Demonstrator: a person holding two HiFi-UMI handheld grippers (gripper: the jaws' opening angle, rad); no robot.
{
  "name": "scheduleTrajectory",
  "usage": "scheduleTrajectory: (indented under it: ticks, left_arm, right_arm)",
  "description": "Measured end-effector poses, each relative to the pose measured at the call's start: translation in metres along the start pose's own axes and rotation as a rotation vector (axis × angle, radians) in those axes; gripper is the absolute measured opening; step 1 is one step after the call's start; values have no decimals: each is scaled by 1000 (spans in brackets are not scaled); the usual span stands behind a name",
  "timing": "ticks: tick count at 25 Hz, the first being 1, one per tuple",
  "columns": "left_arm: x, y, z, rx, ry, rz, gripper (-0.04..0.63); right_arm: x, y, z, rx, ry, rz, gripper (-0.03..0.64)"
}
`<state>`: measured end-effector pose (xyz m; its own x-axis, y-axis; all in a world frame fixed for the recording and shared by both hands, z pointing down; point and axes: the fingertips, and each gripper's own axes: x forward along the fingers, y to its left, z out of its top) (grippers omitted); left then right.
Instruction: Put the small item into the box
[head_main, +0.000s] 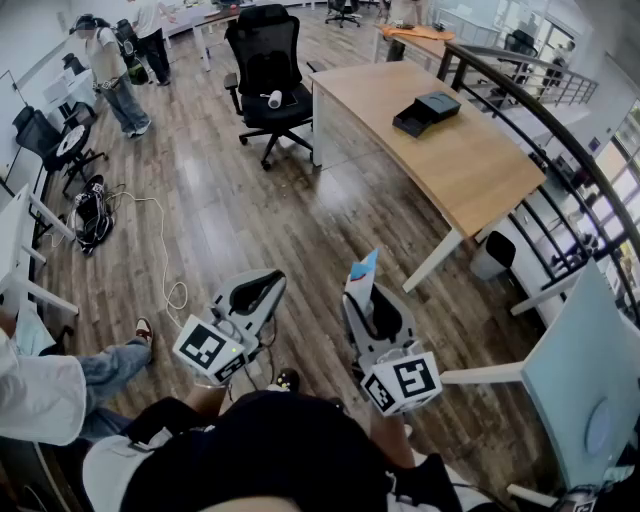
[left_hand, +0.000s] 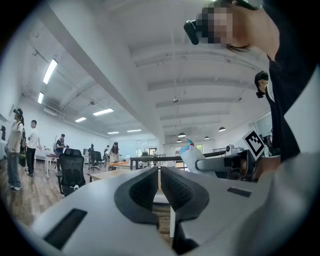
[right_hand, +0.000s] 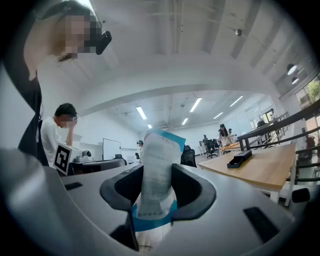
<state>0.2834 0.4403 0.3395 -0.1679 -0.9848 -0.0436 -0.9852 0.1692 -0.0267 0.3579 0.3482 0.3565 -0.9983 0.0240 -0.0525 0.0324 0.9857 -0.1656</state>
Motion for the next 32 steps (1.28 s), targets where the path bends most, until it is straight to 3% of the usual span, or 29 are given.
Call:
scheduleTrajectory:
  ticks: [10, 18, 22, 26, 32]
  left_arm:
    - [21, -32, 3, 23, 5, -45, 25]
    - [53, -79, -5, 35, 49, -164, 25]
    - [67, -82, -1, 54, 48, -224, 25]
    - [76, -82, 10, 60, -3, -228, 25]
    - [83, -88, -2, 19, 1, -278, 25]
  right_arm:
    - [-31, -19, 13, -6, -29, -21, 172]
    - [-80, -47, 26, -25, -74, -112, 172]
    - [-92, -52, 24, -17, -77, -186, 172]
    - [-89, -55, 24, -24, -71, -171, 173]
    - [-91, -64, 24, -33, -59, -218, 173]
